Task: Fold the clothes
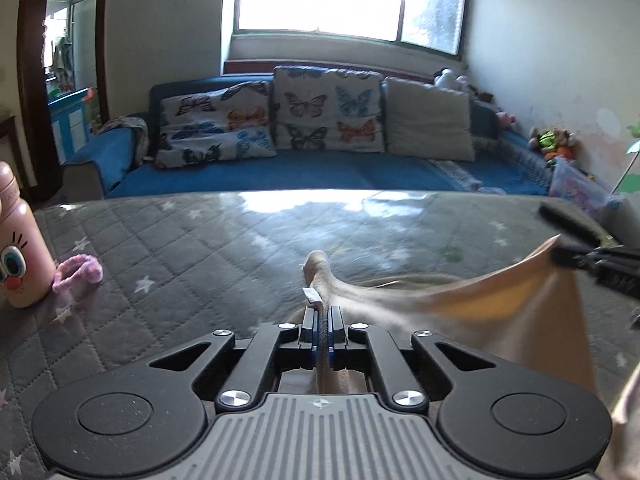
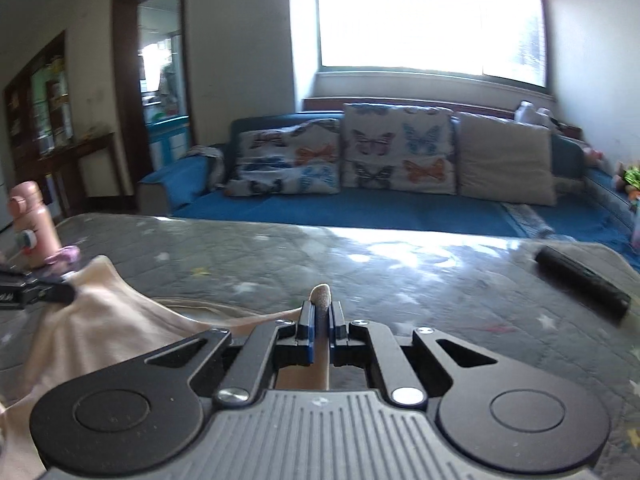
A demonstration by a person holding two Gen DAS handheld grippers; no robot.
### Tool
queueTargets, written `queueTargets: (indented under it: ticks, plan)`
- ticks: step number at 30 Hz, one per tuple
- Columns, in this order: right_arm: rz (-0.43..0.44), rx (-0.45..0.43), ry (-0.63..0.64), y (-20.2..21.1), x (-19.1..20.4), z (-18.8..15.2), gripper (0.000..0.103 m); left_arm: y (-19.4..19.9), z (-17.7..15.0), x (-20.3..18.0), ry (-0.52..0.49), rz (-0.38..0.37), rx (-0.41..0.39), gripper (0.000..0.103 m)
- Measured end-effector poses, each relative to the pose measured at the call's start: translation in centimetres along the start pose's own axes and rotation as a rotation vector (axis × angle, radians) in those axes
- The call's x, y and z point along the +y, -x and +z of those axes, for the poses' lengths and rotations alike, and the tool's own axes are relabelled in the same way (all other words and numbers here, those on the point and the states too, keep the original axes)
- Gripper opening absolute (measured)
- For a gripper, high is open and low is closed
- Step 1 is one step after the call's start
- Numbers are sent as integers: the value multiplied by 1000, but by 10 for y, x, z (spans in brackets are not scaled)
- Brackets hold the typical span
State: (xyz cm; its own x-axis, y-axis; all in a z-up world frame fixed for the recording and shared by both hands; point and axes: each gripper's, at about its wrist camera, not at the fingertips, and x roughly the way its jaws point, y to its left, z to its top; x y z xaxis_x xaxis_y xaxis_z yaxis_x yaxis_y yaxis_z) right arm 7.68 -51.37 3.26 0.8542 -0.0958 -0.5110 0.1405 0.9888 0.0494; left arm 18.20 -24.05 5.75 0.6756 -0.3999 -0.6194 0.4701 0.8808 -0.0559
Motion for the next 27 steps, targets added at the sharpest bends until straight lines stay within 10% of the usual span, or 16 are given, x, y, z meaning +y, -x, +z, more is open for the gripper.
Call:
queueTargets:
  ticks: [13, 17, 23, 27]
  plan:
    - [-21, 109, -49, -46, -22, -17, 7, -26, -10, 17, -7, 59, 61, 10]
    - [-5, 130, -72, -49, -28, -20, 10, -28, -8, 25, 31, 47, 64, 51]
    - [10, 163, -87, -51, -31, -23, 12, -44, -4, 17, 12, 30, 74, 47]
    - [17, 173, -89, -53, -30, -24, 10, -56, -5, 12, -12, 24, 79, 8]
